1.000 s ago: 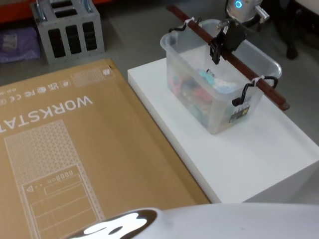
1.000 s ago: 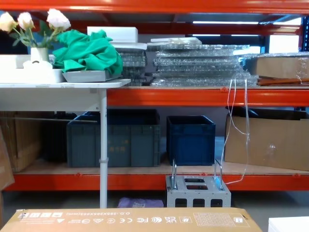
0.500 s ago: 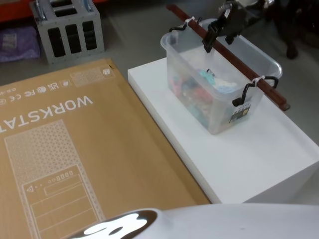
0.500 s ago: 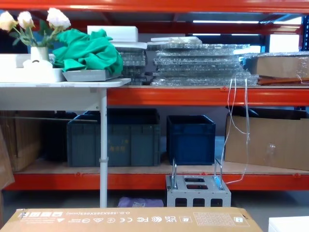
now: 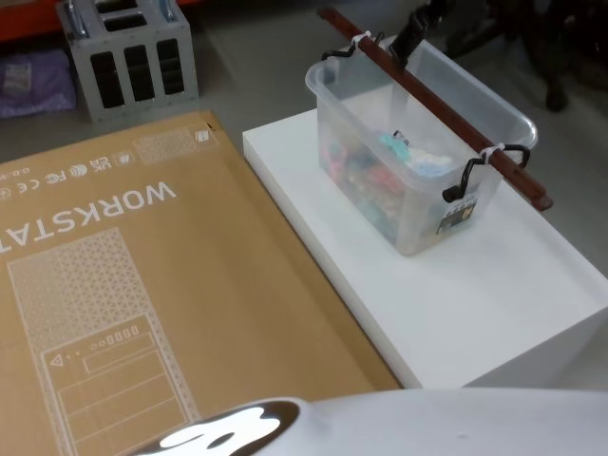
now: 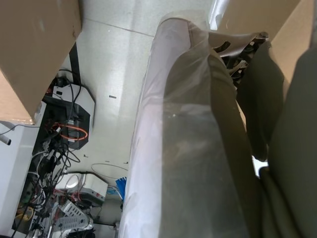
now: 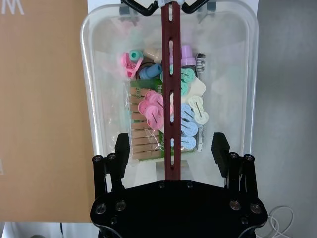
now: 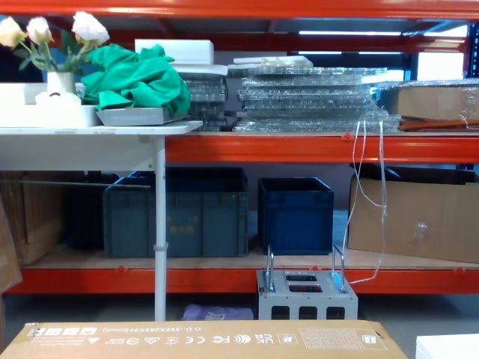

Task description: Use one hand to grasp the basket and place it at the designated location.

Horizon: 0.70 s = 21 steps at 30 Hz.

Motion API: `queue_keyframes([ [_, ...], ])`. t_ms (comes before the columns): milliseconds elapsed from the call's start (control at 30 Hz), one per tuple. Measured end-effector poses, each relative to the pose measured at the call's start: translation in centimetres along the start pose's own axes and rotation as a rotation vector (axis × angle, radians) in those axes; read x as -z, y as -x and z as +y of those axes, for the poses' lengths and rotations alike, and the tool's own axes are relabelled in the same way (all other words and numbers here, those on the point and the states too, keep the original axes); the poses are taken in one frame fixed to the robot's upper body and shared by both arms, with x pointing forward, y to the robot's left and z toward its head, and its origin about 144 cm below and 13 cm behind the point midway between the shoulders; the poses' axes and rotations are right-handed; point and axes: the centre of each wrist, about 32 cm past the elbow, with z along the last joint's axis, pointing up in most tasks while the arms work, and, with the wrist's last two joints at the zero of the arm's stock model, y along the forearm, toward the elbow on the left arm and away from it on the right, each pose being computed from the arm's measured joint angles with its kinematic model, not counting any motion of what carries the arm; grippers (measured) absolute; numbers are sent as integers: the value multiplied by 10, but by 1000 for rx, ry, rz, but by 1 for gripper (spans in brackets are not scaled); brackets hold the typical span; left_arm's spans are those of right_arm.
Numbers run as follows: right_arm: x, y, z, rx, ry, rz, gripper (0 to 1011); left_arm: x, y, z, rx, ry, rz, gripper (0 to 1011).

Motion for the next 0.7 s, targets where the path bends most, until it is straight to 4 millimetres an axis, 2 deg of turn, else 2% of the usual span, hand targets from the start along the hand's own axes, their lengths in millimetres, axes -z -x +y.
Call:
queue_keyframes([
  [367, 14, 13, -38, 86, -27, 29, 1000, 0, 0, 0, 0, 0, 0, 0],
  [700, 16, 16, -42, 94, -32, 31, 1000, 0, 0, 0, 0, 0, 0, 0],
])
